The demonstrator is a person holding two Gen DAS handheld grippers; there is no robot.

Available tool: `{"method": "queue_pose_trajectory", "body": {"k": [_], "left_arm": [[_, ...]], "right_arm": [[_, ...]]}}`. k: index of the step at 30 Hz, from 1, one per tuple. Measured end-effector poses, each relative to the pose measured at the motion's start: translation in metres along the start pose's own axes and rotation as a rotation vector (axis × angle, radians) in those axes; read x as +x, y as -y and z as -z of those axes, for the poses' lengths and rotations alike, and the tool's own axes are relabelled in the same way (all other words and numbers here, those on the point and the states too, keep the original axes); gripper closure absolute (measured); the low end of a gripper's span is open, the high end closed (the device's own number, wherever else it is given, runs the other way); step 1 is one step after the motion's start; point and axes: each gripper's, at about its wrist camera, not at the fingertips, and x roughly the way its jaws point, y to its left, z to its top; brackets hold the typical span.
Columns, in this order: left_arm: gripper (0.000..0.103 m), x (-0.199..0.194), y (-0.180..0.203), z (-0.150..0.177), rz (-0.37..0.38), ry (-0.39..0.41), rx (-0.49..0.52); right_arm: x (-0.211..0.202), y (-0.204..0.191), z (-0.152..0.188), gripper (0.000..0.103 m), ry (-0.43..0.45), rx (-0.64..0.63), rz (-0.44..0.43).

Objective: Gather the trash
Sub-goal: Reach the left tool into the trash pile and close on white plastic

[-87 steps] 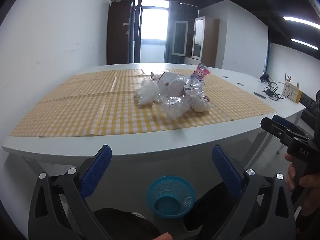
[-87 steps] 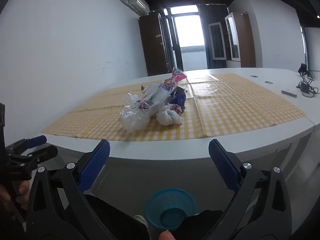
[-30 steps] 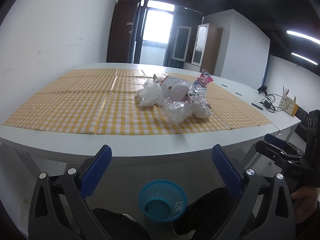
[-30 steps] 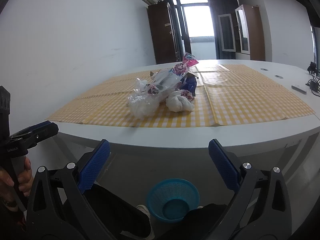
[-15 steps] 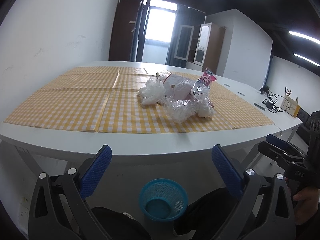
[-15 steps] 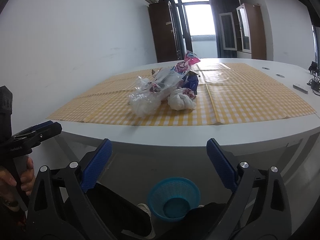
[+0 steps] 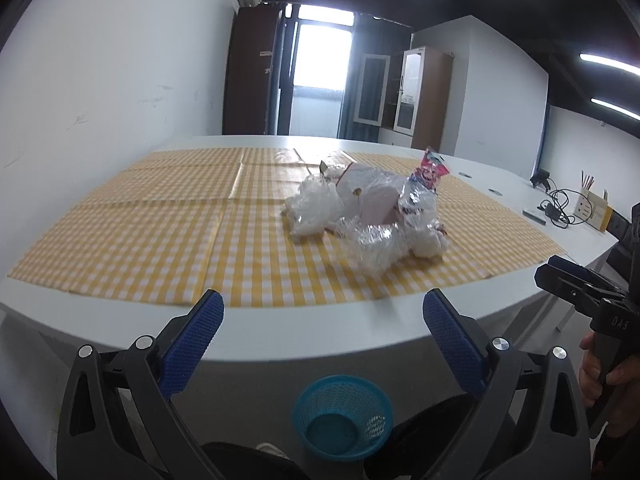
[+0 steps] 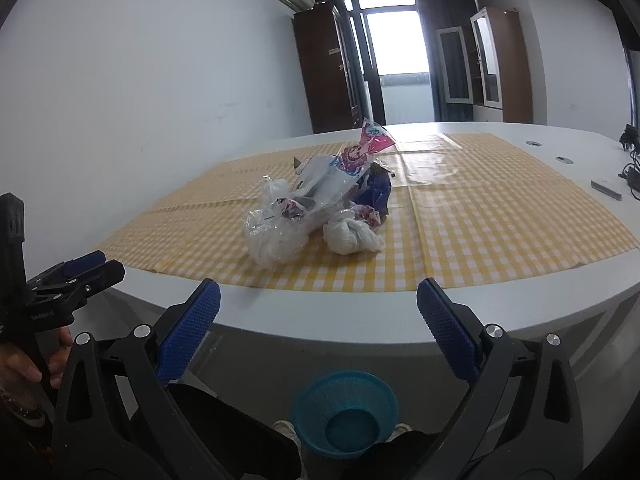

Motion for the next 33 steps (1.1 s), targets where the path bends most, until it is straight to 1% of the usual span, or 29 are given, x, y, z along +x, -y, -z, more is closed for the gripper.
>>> {"method": "queue_pose_trajectory", "body": {"k": [5, 8, 14, 18, 23, 25, 29, 33], "left_arm": [[0.006, 0.021, -0.001, -0.016, -0.008, 0.004, 0.017], [0.006, 0.035, -0.001, -0.026, -0.012, 0.001, 0.019], [0.006, 0.063, 0.001, -0.048, -0.022, 0.000, 0.055], [0.006, 0.084, 0.000, -0.065, -0.023, -0.007, 0.057], [0.006, 0.112, 0.000, -0.080, -0.036, -0.024, 0.079], [0.006, 0.126, -0.002, -0.085, -0.041, -0.043, 0.076], [0.006, 0.157, -0.009, -0.093, -0.025, -0.089, 0.040], [0.006, 0.193, -0.015, -0.097, -0.014, -0.160, 0.017]], "right_arm": [[0.020, 0.009, -0.021, 0.009, -0.004, 0.011, -0.014], [0.032, 0.015, -0.035, 0.009, -0.007, 0.039, -0.035], [0.055, 0.022, -0.062, 0.009, -0.012, 0.045, -0.049], [0.080, 0.032, -0.079, 0.009, -0.028, 0.044, -0.014], [0.108, 0.047, -0.097, 0.009, -0.053, 0.072, -0.024], [0.116, 0.051, -0.104, 0.009, -0.057, 0.080, -0.028], [0.137, 0.057, -0.117, 0.009, -0.072, 0.108, -0.058], [0.162, 0.066, -0.125, 0.011, -0.103, 0.138, -0.079]]}}
